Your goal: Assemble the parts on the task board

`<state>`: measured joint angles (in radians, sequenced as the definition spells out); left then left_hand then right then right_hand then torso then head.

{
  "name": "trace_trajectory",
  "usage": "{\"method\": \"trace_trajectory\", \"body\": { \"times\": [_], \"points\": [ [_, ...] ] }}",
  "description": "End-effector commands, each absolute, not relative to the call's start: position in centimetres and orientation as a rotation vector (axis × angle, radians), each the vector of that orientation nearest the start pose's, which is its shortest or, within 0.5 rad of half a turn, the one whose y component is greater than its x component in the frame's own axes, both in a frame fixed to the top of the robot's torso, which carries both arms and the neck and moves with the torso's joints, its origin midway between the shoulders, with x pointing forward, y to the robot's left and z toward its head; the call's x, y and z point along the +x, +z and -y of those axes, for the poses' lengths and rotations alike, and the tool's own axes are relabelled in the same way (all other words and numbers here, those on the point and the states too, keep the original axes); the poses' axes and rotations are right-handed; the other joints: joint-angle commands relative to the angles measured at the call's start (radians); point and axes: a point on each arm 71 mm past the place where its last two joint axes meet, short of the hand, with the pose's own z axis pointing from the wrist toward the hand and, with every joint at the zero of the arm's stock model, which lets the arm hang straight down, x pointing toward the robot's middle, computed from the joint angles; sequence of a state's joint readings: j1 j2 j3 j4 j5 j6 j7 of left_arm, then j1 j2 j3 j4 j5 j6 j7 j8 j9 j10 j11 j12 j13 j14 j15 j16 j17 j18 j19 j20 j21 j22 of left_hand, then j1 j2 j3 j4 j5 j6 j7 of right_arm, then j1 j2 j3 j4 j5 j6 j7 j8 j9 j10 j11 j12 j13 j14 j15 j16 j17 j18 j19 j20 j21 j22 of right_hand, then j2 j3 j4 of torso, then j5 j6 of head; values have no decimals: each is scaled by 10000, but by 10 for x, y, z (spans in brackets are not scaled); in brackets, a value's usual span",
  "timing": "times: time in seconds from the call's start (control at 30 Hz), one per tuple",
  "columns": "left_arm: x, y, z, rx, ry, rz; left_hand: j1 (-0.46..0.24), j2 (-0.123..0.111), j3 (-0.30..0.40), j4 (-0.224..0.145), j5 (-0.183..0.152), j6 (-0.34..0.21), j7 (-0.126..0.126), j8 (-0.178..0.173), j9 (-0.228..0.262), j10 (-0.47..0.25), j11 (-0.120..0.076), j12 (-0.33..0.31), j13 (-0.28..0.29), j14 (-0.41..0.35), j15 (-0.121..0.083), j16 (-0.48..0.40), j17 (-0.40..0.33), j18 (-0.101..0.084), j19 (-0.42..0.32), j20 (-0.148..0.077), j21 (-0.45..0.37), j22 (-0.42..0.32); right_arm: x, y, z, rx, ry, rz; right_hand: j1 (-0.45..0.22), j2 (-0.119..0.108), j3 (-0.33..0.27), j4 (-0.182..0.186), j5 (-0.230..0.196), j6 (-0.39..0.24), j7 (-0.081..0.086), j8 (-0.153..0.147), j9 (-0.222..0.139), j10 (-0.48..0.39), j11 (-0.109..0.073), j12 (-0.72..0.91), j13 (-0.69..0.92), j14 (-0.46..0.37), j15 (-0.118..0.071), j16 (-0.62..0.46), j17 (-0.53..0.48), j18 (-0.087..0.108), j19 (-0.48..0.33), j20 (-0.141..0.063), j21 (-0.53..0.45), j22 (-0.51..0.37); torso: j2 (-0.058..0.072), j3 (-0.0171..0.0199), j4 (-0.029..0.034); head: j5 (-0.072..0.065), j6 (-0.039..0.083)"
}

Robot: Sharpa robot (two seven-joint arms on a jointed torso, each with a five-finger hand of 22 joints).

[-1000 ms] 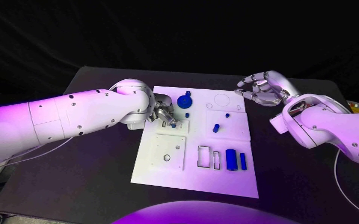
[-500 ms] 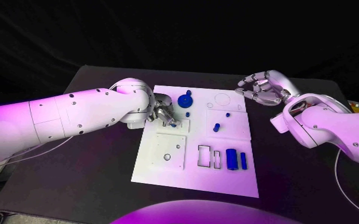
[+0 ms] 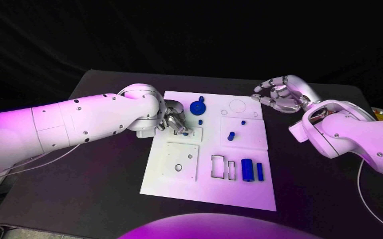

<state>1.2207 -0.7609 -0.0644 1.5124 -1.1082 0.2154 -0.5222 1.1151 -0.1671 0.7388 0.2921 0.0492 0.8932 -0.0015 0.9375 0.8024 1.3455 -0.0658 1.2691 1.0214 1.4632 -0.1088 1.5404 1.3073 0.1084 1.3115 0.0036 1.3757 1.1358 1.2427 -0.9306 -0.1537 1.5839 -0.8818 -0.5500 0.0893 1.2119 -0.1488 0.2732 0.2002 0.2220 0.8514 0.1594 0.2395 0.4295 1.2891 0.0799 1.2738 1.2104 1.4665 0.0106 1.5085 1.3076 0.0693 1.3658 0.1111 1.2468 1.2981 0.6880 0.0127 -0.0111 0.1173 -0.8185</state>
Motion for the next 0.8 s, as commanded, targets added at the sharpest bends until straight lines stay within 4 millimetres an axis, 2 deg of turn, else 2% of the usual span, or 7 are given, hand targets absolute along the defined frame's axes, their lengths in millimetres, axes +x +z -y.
{"method": "trace_trajectory", "body": {
  "times": [0.03,0.3,0.4,0.43,0.57,0.67,0.8],
  "points": [
    [470,-229,-175,-561,-4619,-24205,411,362,959,-854,27,-46,27,-34,15,-66,29,-41,8,866,-24,-30,1795,-186,26,13,33,17,469,-190,235,3553,9102,-15910,-83,-22,21,59,-42,-61,20,49,15,-23,-20,0,-11,612,-62,-47,793,170,-67,-11,-54,-12,3,3,-1,3,-6],
    [470,-230,-175,-681,-4740,-24344,423,333,1192,-1023,26,-18,39,-20,40,-17,38,2,77,886,-13,0,1866,-199,66,21,66,88,469,-190,235,3557,9096,-15910,-83,-22,21,59,-42,-61,20,49,15,-23,-20,0,-11,612,-62,-47,793,170,-67,-11,-54,-12,-2,5,-1,-9,0],
    [470,-230,-175,-706,-4741,-24344,102,218,1118,-841,20,48,58,-12,51,8,62,11,87,889,7,6,1880,-201,69,34,70,97,469,-190,235,3559,9093,-15906,-83,-22,21,59,-42,-61,20,49,15,-23,-20,0,-11,612,-62,-47,793,170,-67,-11,-54,-12,3,6,4,-16,4],
    [470,-230,-175,-699,-4725,-24331,-115,91,976,-698,16,75,60,-11,57,20,67,18,97,890,15,8,1882,-204,76,41,76,114,469,-190,235,3560,9092,-15905,-83,-22,21,59,-42,-61,20,49,15,-23,-20,0,-11,612,-62,-47,793,170,-67,-11,-54,-12,3,7,4,-15,2],
    [471,-230,-175,-631,-4646,-24272,-642,-168,455,-256,15,163,37,-21,63,23,55,6,80,890,9,10,1886,-198,66,45,66,106,469,-190,235,3563,9089,-15901,-65,-16,16,69,-28,-63,18,58,17,-31,-22,-7,-22,607,-63,-56,771,174,-74,-12,-69,-22,3,6,4,-16,-2],
    [471,-230,-175,-567,-4593,-24244,-876,-263,80,-35,13,219,23,-32,64,39,43,16,101,896,-1,21,1912,-197,66,35,63,109,469,-190,235,3564,9087,-15899,-64,-18,11,75,-26,-64,18,60,17,-39,-22,-14,-32,607,-64,-58,768,175,-78,-12,-76,-27,0,5,5,-18,-7],
    [471,-230,-175,-474,-4522,-24205,-1217,-274,-472,0,16,277,12,-71,55,56,32,26,123,901,-14,30,1934,-197,69,22,59,112,469,-190,235,3567,9078,-15903,-63,-19,8,79,-27,-65,18,61,17,-39,-22,-14,-32,606,-64,-59,766,173,-73,-12,-69,-20,6,0,-3,-23,-9]
  ]
}}
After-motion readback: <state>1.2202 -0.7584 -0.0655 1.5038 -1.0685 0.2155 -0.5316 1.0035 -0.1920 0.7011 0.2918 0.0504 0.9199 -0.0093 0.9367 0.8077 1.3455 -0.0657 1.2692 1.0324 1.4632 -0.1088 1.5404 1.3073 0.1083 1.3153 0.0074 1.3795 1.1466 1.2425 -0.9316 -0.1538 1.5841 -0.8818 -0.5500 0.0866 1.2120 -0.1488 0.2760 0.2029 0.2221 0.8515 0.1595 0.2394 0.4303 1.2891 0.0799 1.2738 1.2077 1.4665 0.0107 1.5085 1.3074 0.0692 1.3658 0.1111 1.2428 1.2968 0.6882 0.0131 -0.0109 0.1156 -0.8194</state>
